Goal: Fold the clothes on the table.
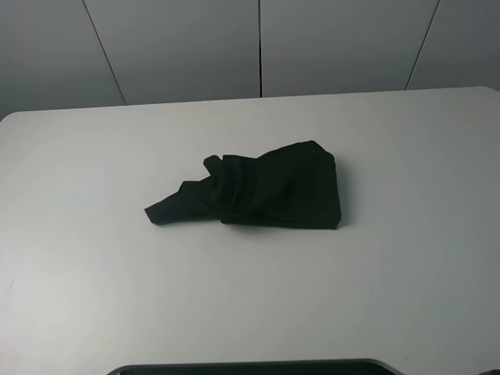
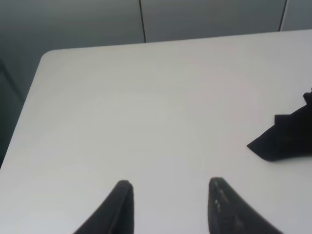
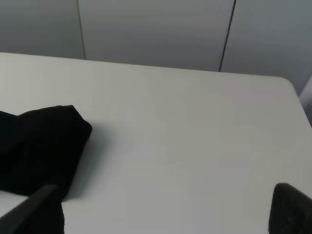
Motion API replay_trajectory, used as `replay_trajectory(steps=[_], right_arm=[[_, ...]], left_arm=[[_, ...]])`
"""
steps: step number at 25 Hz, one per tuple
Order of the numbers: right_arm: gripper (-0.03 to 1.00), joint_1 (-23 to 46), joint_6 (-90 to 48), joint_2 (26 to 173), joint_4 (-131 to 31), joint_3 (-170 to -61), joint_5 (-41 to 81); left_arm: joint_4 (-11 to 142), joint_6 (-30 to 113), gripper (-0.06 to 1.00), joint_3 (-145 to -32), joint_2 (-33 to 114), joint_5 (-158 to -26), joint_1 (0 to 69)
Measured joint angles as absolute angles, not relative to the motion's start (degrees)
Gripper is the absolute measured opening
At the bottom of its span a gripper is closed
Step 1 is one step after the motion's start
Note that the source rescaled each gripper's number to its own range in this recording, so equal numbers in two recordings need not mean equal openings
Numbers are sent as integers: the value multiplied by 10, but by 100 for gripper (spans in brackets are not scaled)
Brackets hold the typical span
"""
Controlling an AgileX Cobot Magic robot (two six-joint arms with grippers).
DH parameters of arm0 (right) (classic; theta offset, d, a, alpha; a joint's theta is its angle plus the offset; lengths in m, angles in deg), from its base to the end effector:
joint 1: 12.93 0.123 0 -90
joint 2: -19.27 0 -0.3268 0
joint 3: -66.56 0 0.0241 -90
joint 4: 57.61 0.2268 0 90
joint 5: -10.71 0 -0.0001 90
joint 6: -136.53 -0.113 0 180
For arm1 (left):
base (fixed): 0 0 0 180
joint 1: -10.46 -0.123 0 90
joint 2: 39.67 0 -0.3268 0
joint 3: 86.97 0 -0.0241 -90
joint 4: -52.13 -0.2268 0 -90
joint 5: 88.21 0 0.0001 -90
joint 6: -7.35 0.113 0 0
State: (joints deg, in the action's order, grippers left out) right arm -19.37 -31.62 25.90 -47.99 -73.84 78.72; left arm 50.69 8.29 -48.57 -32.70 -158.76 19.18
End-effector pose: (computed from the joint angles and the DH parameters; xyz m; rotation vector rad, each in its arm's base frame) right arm -0.0731 0.0259 0.2896 -0.1311 1.9792 -0.0111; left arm -0.0770 0.0145 0.2897 0.1639 2.0168 -0.0567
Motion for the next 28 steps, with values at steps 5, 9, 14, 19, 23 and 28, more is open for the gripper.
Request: replay_trajectory(steps=[5, 9, 14, 19, 23, 28], right_arm=[[97, -194, -308, 259, -476, -698, 770], [100, -194, -308, 260, -476, -655, 753], [100, -194, -309, 260, -491, -647, 743], [100, -194, -323, 260, -529, -647, 740], [100, -186, -331, 260, -540, -647, 740], [100, -170, -369, 260, -568, -647, 737]], left_arm=[[532, 95, 75, -437, -327, -1582, 183], [534, 95, 87, -406, -328, -1555, 182], [534, 95, 87, -404, -329, -1513, 180], [539, 79, 87, -388, -329, -1497, 180], [540, 73, 87, -381, -329, -1501, 180], [540, 73, 87, -381, -329, -1501, 180]])
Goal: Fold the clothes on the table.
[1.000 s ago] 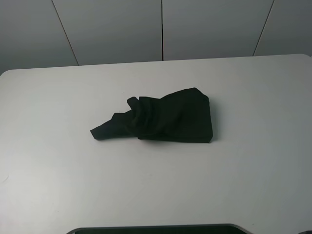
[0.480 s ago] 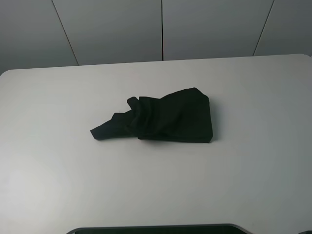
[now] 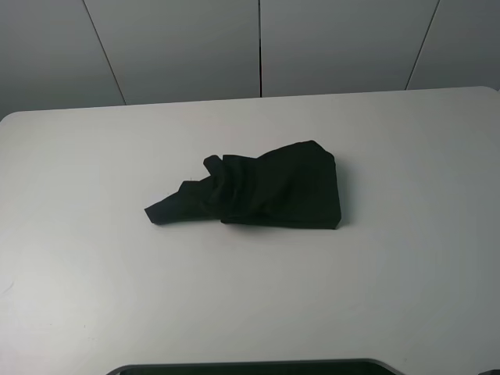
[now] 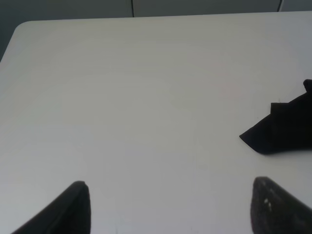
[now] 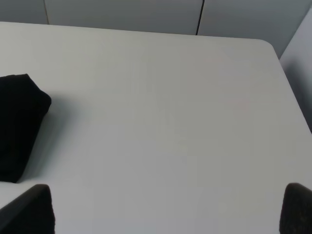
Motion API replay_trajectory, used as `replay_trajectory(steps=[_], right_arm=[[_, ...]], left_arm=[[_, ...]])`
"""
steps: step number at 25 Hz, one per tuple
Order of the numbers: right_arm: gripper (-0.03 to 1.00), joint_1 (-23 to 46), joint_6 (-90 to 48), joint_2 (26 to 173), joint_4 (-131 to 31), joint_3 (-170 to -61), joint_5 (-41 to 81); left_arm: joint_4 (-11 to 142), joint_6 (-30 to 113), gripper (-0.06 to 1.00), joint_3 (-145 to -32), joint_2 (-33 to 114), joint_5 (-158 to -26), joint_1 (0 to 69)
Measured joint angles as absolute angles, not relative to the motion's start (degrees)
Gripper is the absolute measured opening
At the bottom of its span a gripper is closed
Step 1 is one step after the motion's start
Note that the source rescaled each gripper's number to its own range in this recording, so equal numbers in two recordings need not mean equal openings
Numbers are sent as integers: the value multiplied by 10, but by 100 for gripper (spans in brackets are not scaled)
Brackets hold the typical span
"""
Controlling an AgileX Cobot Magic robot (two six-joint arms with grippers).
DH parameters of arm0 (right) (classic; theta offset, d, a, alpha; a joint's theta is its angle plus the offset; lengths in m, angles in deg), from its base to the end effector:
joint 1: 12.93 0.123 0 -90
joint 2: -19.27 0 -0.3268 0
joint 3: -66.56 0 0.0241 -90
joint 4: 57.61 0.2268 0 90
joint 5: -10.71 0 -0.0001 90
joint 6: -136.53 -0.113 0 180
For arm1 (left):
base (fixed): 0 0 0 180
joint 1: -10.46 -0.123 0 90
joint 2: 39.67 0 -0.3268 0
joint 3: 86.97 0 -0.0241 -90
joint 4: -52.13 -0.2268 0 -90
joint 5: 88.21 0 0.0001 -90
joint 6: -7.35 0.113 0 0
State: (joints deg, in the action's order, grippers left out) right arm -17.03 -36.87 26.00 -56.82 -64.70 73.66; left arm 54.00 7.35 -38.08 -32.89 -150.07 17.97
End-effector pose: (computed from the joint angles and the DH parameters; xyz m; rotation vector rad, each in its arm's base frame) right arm -0.0518 0.0051 0.2559 -0.0462 2.0677 -0.0984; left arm -0.0507 0.0034 0.2571 0.1366 2.0485 -0.1206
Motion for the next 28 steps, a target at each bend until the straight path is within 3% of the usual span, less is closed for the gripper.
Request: replay_trajectory(steps=[28], right_arm=[[100, -164, -393, 260, -580, -647, 735]], left_arm=[[540, 73, 87, -381, -329, -1501, 180]])
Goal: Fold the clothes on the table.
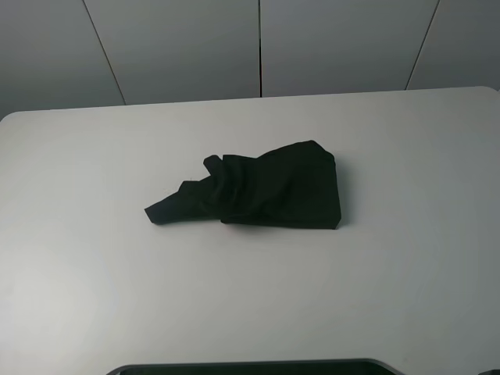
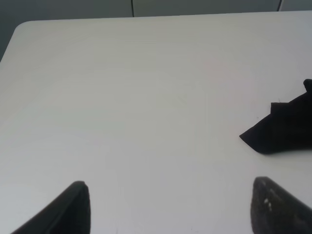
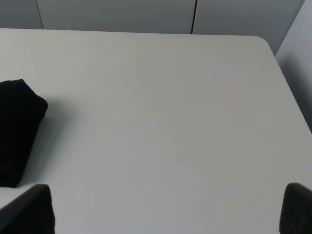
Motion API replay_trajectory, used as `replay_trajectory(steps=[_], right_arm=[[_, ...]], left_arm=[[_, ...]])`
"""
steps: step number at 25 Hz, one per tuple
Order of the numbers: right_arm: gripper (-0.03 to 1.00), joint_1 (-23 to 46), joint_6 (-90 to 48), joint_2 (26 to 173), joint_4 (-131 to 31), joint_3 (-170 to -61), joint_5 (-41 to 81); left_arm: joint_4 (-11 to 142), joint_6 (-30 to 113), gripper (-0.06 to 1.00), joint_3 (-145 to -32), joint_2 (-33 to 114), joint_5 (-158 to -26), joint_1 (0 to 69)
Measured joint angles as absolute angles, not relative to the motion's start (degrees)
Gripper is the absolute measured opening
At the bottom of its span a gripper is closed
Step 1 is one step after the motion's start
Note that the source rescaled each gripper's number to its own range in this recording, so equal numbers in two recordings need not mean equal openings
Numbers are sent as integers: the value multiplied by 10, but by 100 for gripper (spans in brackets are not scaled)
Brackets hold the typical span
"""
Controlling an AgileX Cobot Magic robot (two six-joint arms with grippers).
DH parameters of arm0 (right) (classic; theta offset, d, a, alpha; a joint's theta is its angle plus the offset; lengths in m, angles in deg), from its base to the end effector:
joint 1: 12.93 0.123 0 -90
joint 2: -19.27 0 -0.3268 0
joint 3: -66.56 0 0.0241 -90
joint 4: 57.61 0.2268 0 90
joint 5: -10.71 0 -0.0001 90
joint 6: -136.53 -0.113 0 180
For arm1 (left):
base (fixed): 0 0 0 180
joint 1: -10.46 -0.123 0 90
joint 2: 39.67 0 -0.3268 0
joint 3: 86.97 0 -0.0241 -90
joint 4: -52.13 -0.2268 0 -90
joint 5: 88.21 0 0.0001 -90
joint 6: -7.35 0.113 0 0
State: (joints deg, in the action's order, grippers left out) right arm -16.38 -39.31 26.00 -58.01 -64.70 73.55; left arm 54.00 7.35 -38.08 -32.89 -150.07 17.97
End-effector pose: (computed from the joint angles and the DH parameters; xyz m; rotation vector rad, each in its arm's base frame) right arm -0.0519 0.0024 0.2560 -0.0123 2.0661 -0.0902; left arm -0.0507 0.0034 0.2571 0.1366 2.0485 -0.1206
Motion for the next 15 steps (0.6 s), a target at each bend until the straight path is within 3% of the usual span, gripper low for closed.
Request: replay_trajectory(steps=[15], right_arm=[[100, -164, -393, 260, -580, -647, 735]], left_arm=[[540, 73, 88, -381, -329, -1501, 180]])
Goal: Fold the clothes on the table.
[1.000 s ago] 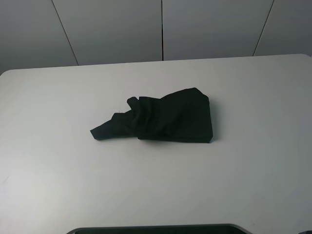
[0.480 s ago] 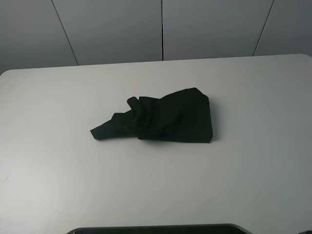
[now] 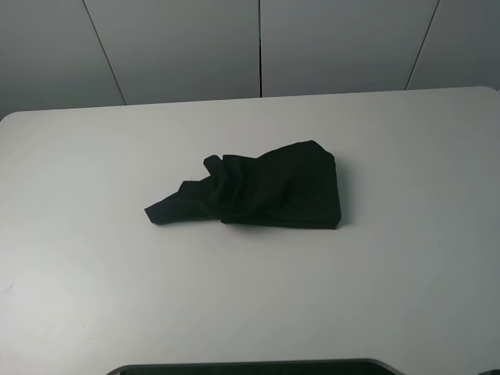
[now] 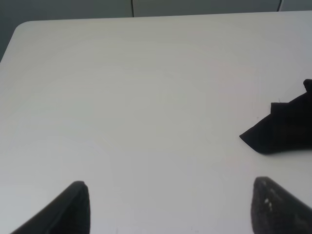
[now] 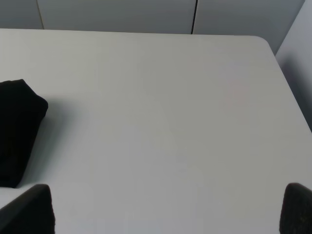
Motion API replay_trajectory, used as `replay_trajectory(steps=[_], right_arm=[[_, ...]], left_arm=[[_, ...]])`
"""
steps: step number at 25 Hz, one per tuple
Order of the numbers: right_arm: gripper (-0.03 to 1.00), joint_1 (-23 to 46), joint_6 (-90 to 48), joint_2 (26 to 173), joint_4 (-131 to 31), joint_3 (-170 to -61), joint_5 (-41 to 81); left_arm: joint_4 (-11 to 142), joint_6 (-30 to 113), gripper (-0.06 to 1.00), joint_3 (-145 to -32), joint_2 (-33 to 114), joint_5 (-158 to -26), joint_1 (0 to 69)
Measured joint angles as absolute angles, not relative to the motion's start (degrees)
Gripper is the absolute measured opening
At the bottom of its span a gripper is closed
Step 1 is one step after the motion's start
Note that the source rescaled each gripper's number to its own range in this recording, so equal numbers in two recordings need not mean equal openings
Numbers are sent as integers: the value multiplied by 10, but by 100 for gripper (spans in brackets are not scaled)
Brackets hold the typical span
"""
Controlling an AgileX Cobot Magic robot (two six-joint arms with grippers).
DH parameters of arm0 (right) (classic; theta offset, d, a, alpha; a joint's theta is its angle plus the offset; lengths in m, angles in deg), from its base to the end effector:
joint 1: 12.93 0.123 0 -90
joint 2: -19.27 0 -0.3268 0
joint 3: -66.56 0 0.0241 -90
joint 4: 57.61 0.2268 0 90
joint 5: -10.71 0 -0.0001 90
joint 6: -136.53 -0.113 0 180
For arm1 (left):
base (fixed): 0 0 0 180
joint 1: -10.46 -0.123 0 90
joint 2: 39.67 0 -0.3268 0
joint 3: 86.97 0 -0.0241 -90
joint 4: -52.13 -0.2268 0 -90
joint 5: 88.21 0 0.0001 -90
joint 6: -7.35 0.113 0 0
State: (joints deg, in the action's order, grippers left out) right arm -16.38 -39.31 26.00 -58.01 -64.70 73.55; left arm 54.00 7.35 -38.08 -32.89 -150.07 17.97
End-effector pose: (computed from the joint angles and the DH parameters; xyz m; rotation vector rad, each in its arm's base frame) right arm -0.0519 0.0024 0.2560 -0.0123 2.0661 -0.0902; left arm -0.0507 0.0034 0.2571 0.1366 2.0485 -0.1206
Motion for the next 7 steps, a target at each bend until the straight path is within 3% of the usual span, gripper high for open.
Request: replay_trajectory(steps=[7], right_arm=[[100, -164, -393, 260, -580, -647, 735]], left_arm=[[540, 73, 88, -381, -329, -1501, 180]])
